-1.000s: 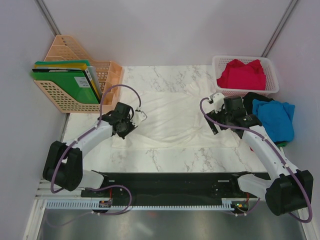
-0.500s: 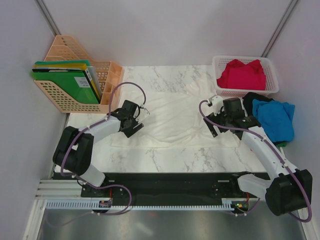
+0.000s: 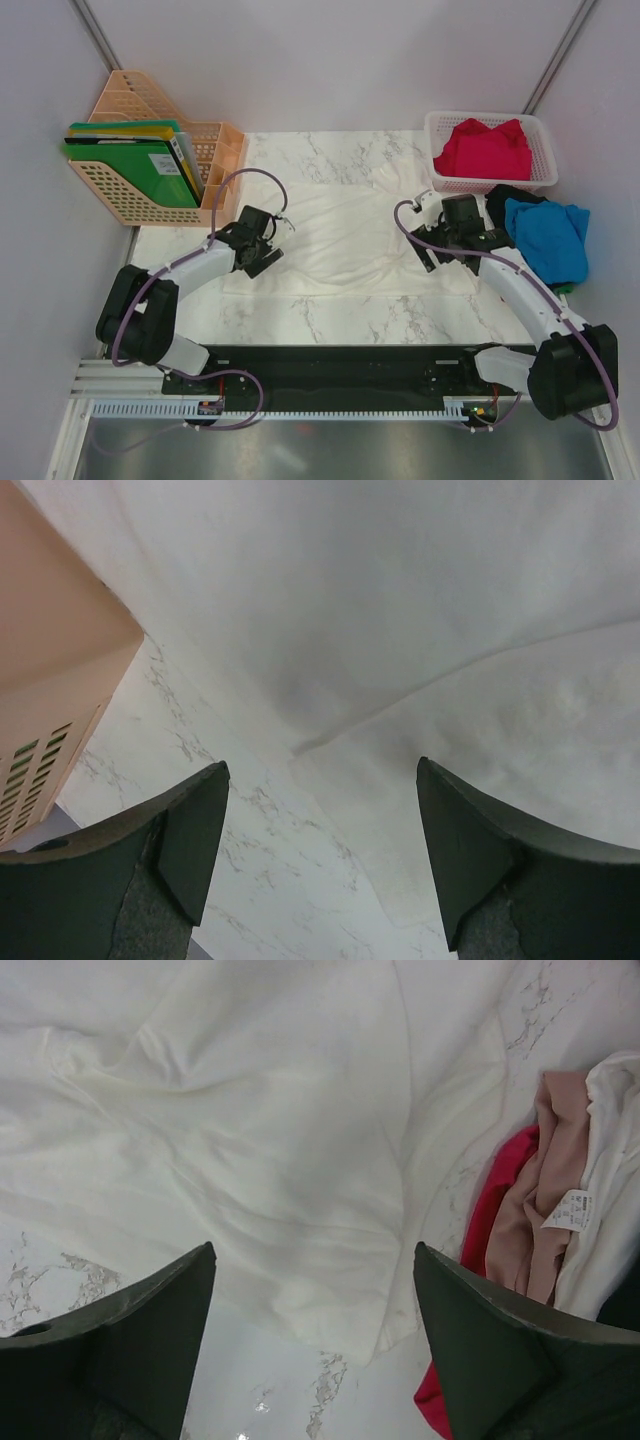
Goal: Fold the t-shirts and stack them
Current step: Fold the flattened tshirt in 1/3 of the way
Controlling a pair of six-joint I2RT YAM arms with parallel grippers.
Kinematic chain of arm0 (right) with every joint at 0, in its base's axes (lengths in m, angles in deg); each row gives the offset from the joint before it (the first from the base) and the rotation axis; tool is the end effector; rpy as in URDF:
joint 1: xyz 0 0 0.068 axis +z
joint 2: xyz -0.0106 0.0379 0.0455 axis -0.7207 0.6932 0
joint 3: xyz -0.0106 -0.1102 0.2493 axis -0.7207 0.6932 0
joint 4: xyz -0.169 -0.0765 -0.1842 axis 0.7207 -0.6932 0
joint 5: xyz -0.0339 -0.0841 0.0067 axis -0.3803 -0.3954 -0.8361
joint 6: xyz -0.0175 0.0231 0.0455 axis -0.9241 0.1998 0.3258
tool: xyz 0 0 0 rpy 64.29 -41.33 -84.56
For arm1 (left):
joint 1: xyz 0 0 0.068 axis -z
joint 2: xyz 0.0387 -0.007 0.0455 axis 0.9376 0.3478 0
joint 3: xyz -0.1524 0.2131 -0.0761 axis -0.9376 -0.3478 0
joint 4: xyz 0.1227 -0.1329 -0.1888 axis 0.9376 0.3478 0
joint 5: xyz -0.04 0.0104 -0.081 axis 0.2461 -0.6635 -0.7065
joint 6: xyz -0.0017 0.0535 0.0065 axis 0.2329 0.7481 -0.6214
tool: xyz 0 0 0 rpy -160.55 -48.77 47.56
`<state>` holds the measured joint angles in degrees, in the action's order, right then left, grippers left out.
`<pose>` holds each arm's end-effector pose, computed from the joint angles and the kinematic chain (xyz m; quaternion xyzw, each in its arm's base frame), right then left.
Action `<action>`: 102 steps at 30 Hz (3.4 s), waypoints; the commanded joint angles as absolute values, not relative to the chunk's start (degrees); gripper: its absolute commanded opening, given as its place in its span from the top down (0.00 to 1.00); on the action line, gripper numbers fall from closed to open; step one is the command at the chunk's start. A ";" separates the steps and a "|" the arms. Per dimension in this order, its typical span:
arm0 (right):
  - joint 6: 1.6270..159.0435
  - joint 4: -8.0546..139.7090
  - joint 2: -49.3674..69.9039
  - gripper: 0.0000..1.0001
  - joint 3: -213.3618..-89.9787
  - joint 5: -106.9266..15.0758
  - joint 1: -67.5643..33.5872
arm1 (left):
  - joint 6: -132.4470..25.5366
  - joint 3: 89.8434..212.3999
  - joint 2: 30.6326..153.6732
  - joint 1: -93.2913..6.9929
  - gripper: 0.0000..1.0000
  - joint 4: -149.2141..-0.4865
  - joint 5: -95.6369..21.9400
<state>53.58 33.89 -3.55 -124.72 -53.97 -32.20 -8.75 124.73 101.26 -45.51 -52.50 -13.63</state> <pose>0.2312 0.0570 0.2505 -0.2734 0.9024 -0.0209 0.3323 0.2586 -0.1058 0.1768 0.4273 0.8552 0.1458 0.2545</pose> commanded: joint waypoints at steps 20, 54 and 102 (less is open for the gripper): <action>52.78 21.69 4.34 0.02 -130.97 -42.04 -33.72 | -7.60 120.09 101.47 -45.30 0.18 -56.93 -12.68; 40.92 34.78 22.62 0.02 -125.17 -62.44 -33.45 | -7.69 121.40 107.62 -45.30 0.18 -58.51 -11.01; 44.95 22.82 -1.57 0.32 -130.18 -47.07 -32.15 | -8.83 122.72 85.91 -44.51 0.19 -47.61 -24.89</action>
<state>41.86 21.78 -1.80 -127.56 -53.23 -33.76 -7.46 119.05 85.00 -45.00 -49.52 -17.84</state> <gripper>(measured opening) 0.727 0.811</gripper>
